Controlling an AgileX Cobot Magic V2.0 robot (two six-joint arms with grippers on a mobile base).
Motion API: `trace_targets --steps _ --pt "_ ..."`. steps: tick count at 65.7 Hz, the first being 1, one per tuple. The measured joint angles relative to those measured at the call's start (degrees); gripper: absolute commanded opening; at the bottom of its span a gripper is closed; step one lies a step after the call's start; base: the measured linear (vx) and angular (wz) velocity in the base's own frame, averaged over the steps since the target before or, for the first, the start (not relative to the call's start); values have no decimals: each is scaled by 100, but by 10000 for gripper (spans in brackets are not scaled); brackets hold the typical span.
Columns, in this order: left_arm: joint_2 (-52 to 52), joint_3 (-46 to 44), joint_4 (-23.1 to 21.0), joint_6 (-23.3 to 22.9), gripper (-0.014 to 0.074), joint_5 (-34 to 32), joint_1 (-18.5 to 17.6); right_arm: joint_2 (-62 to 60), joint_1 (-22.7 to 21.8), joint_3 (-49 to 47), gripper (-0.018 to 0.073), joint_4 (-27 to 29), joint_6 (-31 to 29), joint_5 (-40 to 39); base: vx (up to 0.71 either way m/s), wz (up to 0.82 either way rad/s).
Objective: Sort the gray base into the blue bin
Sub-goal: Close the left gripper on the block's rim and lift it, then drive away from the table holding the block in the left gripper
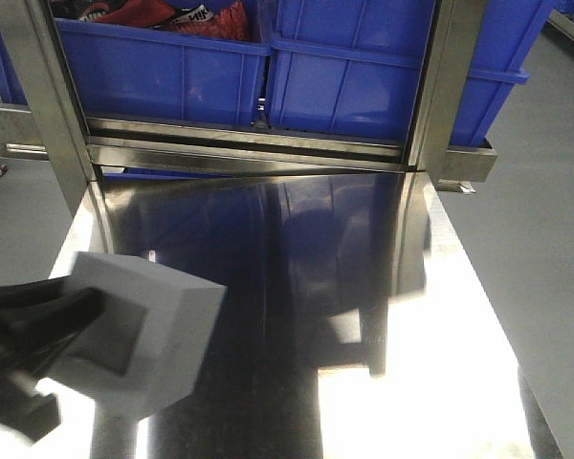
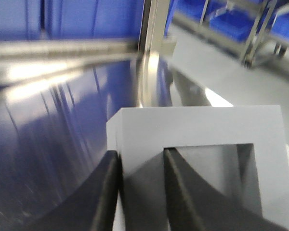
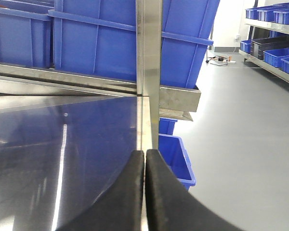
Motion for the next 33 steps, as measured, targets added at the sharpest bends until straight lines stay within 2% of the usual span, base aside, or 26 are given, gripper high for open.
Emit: trace_targets --steps 13,33 --pt "-1172 465 269 12 -6 0 0 0 0 0 -9 0 0 0 0 0" --pt "-1498 660 514 17 -6 0 0 0 0 0 -9 0 0 0 0 0"
